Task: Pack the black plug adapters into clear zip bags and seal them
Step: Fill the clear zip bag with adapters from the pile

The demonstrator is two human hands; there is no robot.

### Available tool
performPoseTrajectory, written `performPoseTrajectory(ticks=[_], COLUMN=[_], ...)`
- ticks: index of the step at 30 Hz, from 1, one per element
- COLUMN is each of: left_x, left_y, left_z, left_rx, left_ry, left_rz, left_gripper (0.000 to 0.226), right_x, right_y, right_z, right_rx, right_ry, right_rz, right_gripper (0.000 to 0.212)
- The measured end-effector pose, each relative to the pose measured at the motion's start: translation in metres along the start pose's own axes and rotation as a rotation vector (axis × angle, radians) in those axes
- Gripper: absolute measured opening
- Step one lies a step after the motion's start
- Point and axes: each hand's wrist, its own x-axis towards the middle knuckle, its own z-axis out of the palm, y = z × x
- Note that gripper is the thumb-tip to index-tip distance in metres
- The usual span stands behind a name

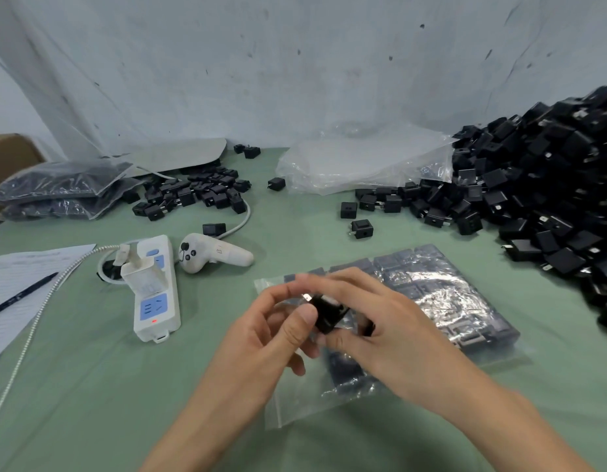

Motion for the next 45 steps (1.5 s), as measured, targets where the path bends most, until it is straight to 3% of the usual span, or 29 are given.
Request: performPoseTrajectory(ticks=[7,10,13,15,20,24,27,30,38,43,45], left_x=[-0.004,-0.003,-0.009,-0.015,-0.021,-0.022,-0.023,-0.025,-0.017,-0.011,-0.008], left_y=[-0.001,-0.006,-0.016,-0.025,-0.037,-0.038,-0.036,-0.036,-0.043,-0.042,-0.041], left_z=[-0.009,-0.037,-0.067,-0.073,-0.063,-0.06,-0.064,-0.069,-0.063,-0.059,-0.057], left_rx=[0.11,0.3,0.571,0.669,0.784,0.916,0.979,1.007,1.018,1.026,1.038], left_ry=[0.045,0.25,0.382,0.328,0.17,0.062,-0.041,-0.113,-0.101,-0.076,-0.067], left_rz=[-0.022,-0.03,-0.077,-0.096,-0.035,0.027,0.052,0.058,0.117,0.081,0.08], left_gripper=[0.032,0.016,0.015,0.016,0.015,0.039,0.036,0.05,0.035,0.049,0.041], right_x=[0.0,-0.003,-0.006,-0.006,-0.004,-0.004,-0.004,-0.005,-0.006,-0.005,-0.005], right_y=[-0.005,0.003,0.019,0.026,0.028,0.026,0.026,0.027,0.028,0.026,0.026], right_z=[0.008,0.007,0.004,0.003,0.006,0.01,0.011,0.012,0.012,0.013,0.013], right_rx=[-0.149,-0.047,-0.008,-0.057,-0.112,-0.133,-0.144,-0.165,-0.203,-0.194,-0.178], right_ry=[-0.032,0.054,0.188,0.235,0.272,0.265,0.258,0.245,0.223,0.216,0.214], right_rz=[-0.014,0.049,0.126,0.183,0.267,0.281,0.291,0.291,0.289,0.305,0.309], right_gripper=[0.085,0.07,0.044,0.034,0.032,0.032,0.033,0.033,0.032,0.032,0.031])
